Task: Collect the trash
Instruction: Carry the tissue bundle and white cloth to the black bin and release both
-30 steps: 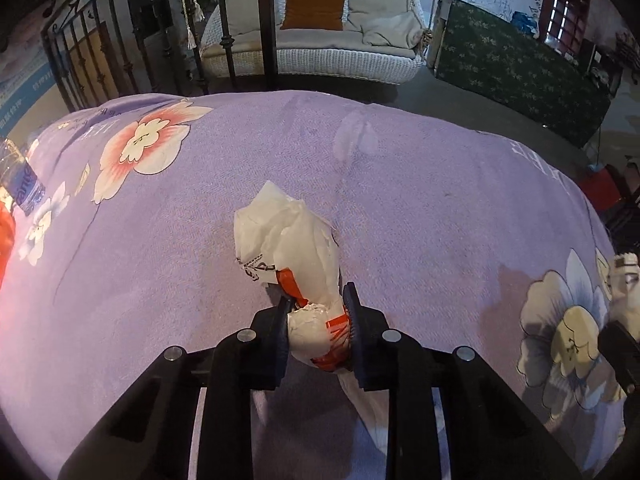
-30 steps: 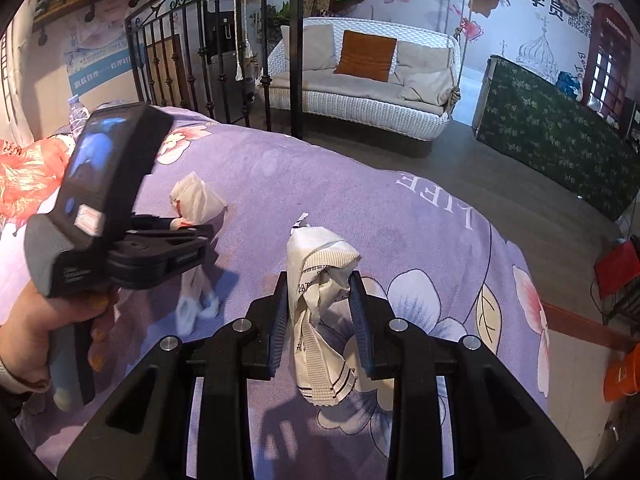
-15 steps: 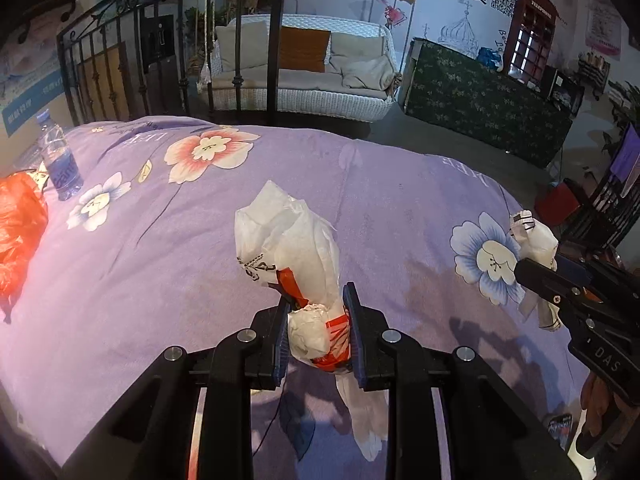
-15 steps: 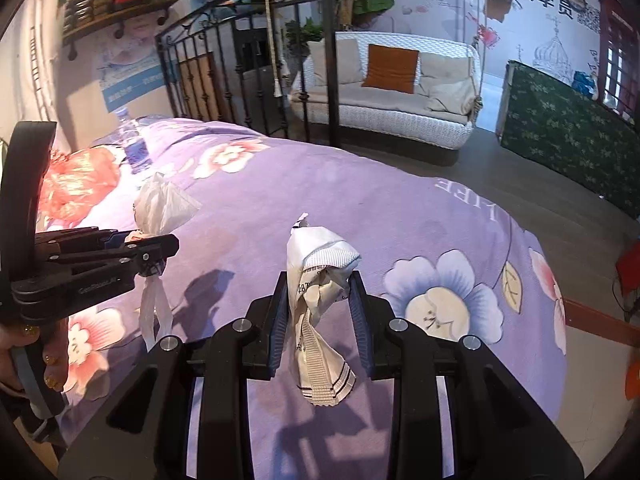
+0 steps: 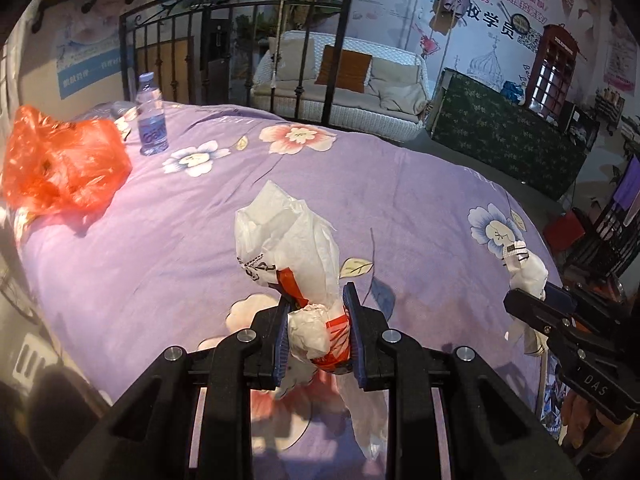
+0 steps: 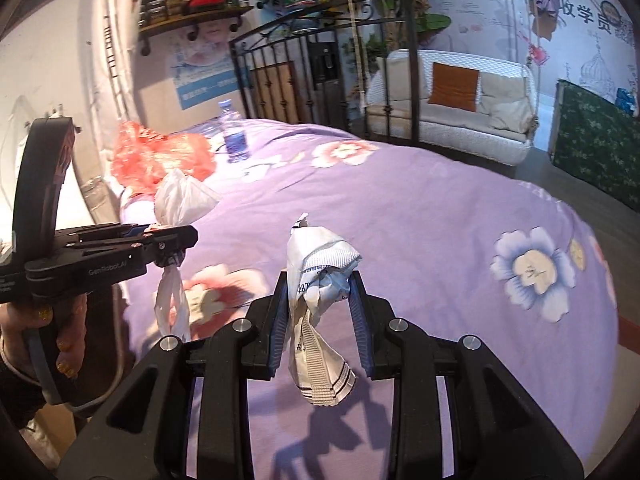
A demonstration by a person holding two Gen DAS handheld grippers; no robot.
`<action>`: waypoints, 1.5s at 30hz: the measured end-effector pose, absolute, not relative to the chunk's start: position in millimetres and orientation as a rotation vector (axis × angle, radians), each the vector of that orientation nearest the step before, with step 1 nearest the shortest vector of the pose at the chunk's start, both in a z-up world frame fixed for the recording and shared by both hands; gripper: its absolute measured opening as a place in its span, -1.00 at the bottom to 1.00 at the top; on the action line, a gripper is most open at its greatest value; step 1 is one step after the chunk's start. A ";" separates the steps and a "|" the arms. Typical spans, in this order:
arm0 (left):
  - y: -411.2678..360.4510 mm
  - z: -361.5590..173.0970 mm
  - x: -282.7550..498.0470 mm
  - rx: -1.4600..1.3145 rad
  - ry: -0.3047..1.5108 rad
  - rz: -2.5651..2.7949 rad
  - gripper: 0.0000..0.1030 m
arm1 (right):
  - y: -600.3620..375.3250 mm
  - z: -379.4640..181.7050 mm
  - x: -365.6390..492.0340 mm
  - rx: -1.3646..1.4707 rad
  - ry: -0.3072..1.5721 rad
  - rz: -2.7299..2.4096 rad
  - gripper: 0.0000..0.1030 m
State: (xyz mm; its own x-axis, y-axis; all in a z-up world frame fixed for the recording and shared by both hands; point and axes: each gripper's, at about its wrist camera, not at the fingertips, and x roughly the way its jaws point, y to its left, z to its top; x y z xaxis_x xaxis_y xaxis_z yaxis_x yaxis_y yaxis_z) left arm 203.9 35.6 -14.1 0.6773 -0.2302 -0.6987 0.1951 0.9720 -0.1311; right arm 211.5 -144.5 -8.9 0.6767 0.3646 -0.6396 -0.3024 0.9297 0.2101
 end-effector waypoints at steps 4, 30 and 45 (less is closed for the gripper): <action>70.8 -16.5 182.7 -0.094 0.801 -0.167 -0.53 | -111.1 -17.5 193.7 0.140 0.754 0.443 -0.42; 246.6 -89.8 92.0 -0.326 0.927 0.258 -0.53 | -7.8 -27.2 135.0 0.151 0.778 0.635 -0.41; 260.4 -157.3 108.4 -0.331 1.185 0.311 -0.39 | -13.0 -32.9 139.2 0.171 0.795 0.633 -0.42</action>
